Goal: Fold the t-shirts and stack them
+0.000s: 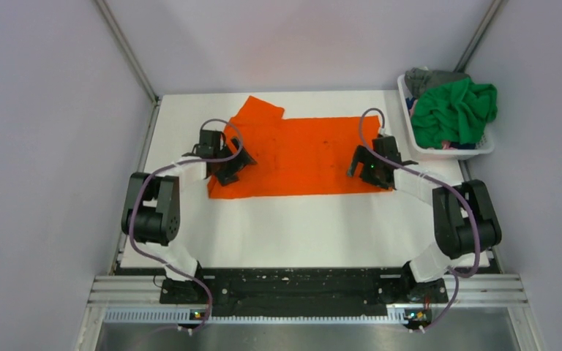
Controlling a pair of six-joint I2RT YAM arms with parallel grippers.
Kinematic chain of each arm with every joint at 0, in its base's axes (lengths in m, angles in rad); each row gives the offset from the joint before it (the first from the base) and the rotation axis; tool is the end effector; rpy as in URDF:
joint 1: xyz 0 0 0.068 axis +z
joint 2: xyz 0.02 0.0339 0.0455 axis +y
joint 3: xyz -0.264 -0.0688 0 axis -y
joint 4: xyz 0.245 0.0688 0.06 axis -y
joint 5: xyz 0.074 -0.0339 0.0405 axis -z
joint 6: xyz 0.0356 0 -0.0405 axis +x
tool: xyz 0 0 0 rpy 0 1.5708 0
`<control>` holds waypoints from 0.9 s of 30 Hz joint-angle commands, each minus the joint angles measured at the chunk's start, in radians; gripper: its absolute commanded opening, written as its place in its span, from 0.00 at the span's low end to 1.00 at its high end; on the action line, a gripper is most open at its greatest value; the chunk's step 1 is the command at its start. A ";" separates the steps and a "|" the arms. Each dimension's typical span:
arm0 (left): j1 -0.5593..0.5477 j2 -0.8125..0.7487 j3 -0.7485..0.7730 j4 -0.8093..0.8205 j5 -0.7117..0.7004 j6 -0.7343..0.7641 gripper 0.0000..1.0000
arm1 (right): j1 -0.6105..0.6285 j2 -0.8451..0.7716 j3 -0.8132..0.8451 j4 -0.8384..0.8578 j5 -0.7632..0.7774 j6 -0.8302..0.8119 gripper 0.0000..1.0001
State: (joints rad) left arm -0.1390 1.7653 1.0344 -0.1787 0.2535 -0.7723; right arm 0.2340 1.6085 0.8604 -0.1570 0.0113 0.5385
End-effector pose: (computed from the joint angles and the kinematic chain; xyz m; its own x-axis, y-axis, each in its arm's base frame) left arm 0.3554 -0.0587 0.1680 -0.7599 -0.5757 -0.3017 -0.3401 0.7477 -0.5703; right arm 0.3095 0.0734 0.1684 -0.7722 0.3431 -0.5348 0.1991 0.9299 0.3091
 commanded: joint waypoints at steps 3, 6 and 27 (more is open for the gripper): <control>-0.002 -0.177 -0.300 -0.071 -0.021 0.001 0.99 | 0.032 -0.127 -0.167 -0.094 0.012 0.037 0.98; -0.004 -0.330 -0.431 -0.086 -0.024 -0.022 0.99 | 0.059 -0.236 -0.249 -0.168 0.003 0.087 0.98; -0.008 -1.069 -0.653 -0.567 -0.086 -0.132 0.99 | 0.320 -0.757 -0.476 -0.595 0.003 0.416 0.99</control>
State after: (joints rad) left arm -0.1448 0.8013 0.3645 -0.5152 0.2283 -0.8814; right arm 0.5251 0.8623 0.4057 -0.6037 0.0101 0.9295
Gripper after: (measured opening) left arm 0.987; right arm 0.985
